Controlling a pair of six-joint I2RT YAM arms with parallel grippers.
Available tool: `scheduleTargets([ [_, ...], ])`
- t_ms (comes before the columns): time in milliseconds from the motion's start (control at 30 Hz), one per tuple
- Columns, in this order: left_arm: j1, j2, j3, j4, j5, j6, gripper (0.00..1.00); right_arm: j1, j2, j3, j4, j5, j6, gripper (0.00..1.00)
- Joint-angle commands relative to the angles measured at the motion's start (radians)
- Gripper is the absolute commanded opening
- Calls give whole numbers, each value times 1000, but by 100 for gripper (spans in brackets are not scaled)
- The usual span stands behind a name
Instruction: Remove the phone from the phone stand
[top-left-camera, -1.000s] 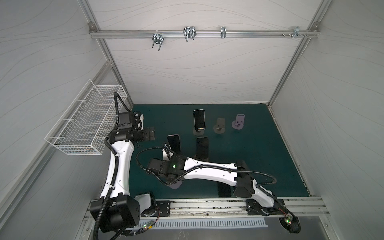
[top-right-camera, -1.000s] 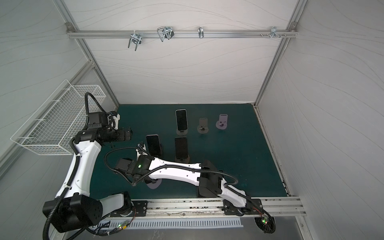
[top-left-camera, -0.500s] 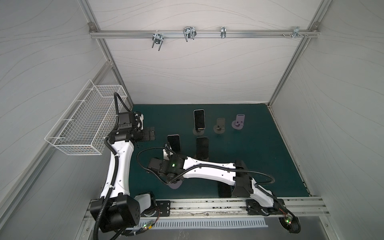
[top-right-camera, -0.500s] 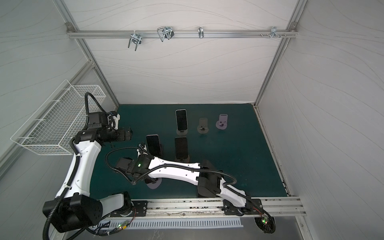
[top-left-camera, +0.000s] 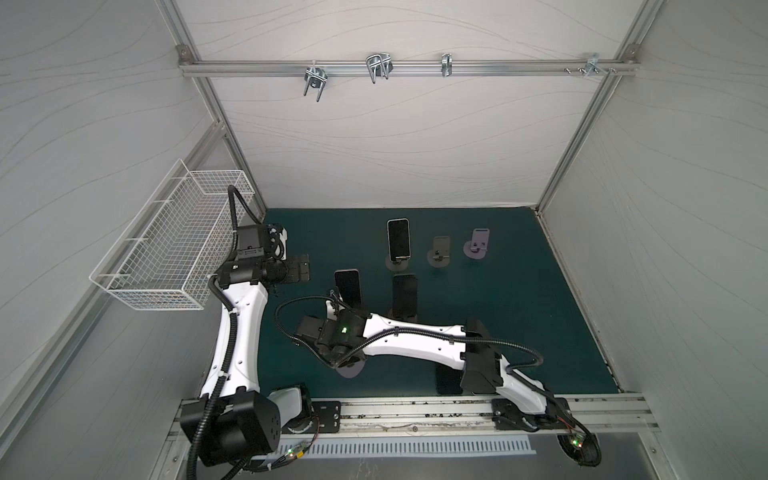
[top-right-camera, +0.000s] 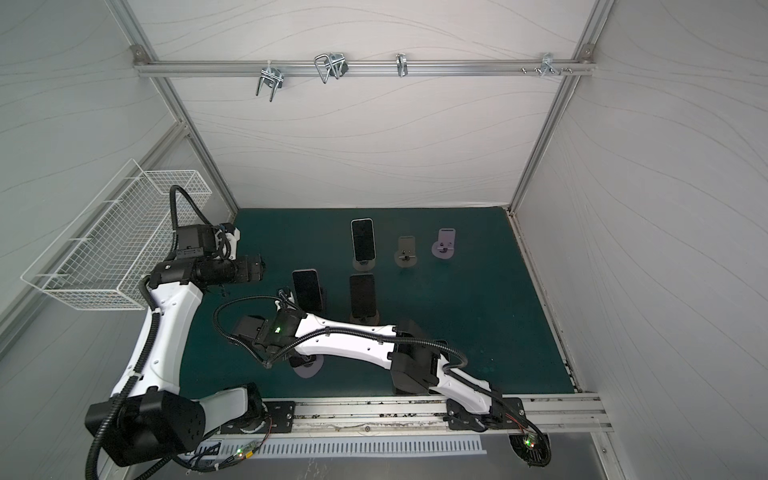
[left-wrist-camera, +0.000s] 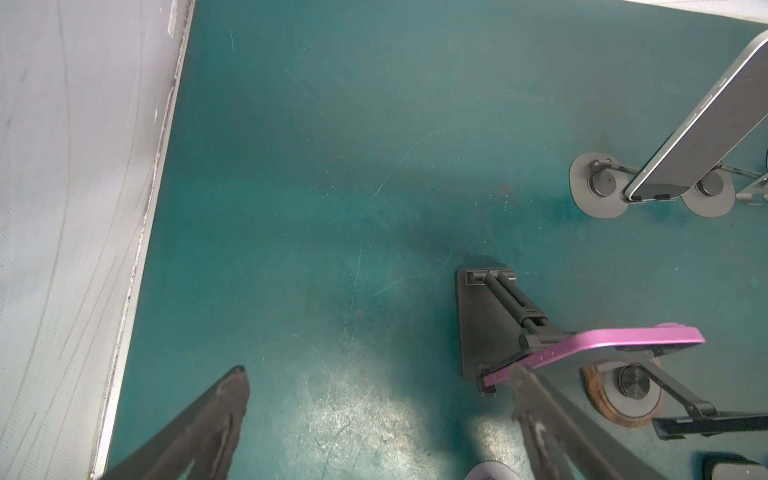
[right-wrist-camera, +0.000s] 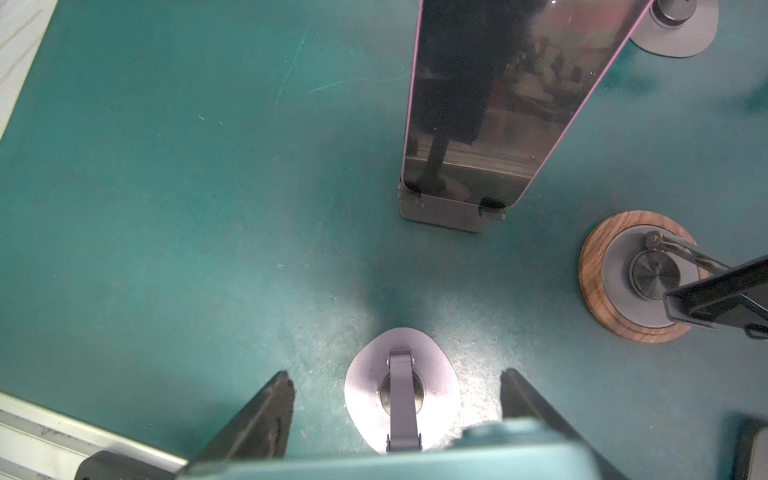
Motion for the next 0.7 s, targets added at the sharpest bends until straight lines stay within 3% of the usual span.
scheduleTargets([
  [0,5,-24,1,24,-3,15,100,2,6,25,-20,25,9,78],
  [667,4,-30,-17,24,-2,27,100,27,-113,-52,43,97,-31,69],
])
